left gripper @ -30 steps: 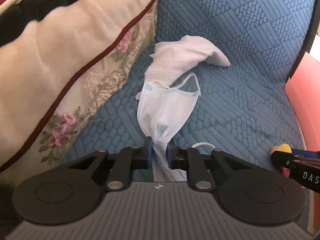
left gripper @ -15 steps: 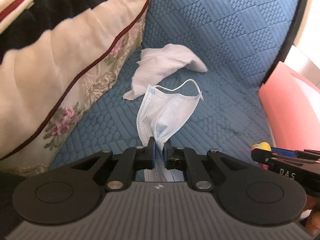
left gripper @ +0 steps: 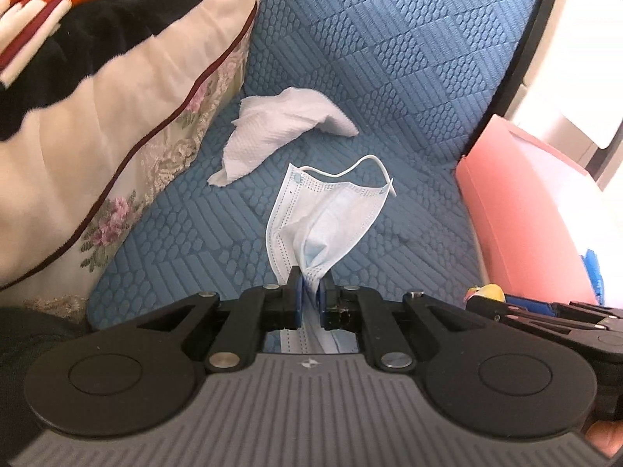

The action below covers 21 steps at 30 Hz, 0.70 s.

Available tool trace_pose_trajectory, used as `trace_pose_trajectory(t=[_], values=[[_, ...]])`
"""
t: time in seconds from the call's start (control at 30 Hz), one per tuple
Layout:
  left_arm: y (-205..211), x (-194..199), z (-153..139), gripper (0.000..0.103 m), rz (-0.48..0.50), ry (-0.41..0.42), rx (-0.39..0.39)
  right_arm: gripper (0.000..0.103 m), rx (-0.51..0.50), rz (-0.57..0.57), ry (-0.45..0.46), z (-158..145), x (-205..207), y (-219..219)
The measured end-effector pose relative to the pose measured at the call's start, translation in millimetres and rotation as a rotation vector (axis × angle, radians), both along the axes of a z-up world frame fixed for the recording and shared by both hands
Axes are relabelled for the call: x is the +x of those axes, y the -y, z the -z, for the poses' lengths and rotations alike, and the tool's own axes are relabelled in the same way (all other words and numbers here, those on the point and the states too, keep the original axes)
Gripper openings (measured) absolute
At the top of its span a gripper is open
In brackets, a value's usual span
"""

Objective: Organize soft objects
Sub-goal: 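Lift the face mask with the left tool while the right tool lifts the fluffy toy, then carry the mask and fluffy toy with both tools over the pink box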

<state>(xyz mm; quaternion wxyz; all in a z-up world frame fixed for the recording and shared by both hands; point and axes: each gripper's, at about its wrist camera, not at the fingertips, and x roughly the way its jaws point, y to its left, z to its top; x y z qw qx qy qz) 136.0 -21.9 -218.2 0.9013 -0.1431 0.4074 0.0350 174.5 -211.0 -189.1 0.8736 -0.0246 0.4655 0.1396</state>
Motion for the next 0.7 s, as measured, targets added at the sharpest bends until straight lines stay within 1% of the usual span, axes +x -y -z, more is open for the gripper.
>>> trace_pose_trajectory(t=[0.13,0.27,0.47,0.63,0.7], values=[[3.4,-3.1,-13.7,0.01,0.023,0.012,-0.011,0.034,0.014,0.013,0.007,-11.7,-6.9,7.4],[16.1,-6.0,-30.2,0.01,0.046,0.024,0.002,0.034,0.023,0.024,0.03,-27.3,-11.7,15.7],[35.0,-7.3,-60.4,0.01,0.065,0.043,-0.002,0.034,0.05,0.044,0.057,-51.5,-18.2,32.7],[51.1,-3.8,-90.7,0.01,0.076,0.059,-0.037,0.035,0.065,0.059,0.088,-75.0,-21.9,49.9],[59.4,-2.1,-102.3,0.01,0.086,0.071,-0.037,0.034,0.07,0.065,0.098,-84.9,-22.2,58.1]])
